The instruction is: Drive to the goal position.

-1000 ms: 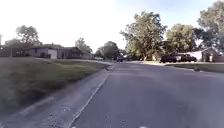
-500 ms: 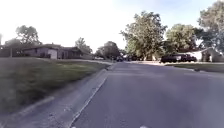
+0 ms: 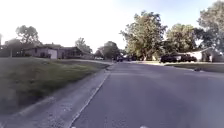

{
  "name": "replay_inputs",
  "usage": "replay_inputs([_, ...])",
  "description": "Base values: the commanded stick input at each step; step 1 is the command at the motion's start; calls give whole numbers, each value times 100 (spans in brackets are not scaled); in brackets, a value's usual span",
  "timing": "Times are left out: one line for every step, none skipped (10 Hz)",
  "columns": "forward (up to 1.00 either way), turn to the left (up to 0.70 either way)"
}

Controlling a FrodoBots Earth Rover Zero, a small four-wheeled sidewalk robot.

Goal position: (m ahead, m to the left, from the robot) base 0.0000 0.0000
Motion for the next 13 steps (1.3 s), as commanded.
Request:
replay_inputs([6,0])
replay_inputs([6,0])
replay_inputs([6,0])
replay_inputs([6,0])
replay_inputs([6,0])
replay_inputs([6,0])
replay_inputs([6,0])
replay_inputs([6,0])
replay_inputs([6,0])
replay_inputs([6,0])
replay_inputs([6,0])
replay_inputs([6,0])
replay_inputs([6,0])
